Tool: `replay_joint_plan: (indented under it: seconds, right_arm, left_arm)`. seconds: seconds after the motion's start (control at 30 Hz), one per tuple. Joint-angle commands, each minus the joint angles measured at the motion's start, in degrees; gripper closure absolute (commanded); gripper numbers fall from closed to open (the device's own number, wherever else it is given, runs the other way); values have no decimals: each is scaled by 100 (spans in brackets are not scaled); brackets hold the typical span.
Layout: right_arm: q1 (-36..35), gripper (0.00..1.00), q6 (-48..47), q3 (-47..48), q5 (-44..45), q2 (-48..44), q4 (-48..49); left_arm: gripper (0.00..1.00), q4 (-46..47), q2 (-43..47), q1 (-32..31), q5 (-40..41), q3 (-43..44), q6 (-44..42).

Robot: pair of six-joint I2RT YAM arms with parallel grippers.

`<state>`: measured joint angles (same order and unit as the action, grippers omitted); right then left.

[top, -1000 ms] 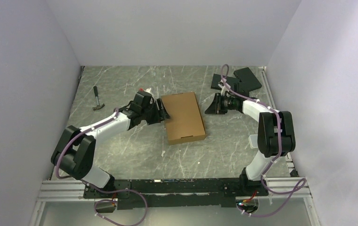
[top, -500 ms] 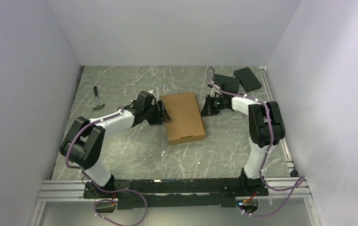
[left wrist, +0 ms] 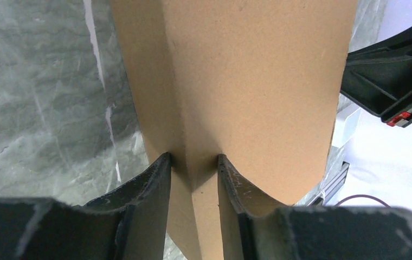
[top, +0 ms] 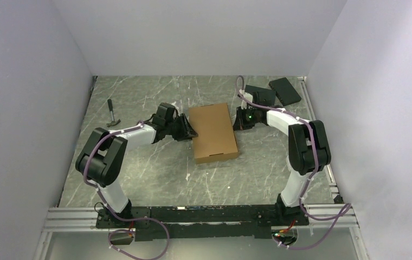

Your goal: Fold the paper box

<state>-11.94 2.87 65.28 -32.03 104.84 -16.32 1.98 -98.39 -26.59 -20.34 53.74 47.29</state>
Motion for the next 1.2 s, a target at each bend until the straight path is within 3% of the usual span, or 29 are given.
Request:
replay_joint_plan:
  seconds: [0.0, 0.23, 0.4, 1.17]
  right_arm:
    - [-212, 95, -134, 394, -144, -630, -116]
    - [-351, 95, -493, 683, 517, -1034, -472]
    - [-477, 95, -482, 796, 517, -1010, -617]
    - [-2259, 95, -947, 1238, 1403, -948, -1052]
  left_arm:
    - [64, 550, -188, -96, -432, 335, 136]
    - [64, 757, -536, -96, -671, 804, 281]
    - [63, 927, -778, -85, -790, 945, 370]
    - [63, 1410, -547, 612, -1050, 23, 536]
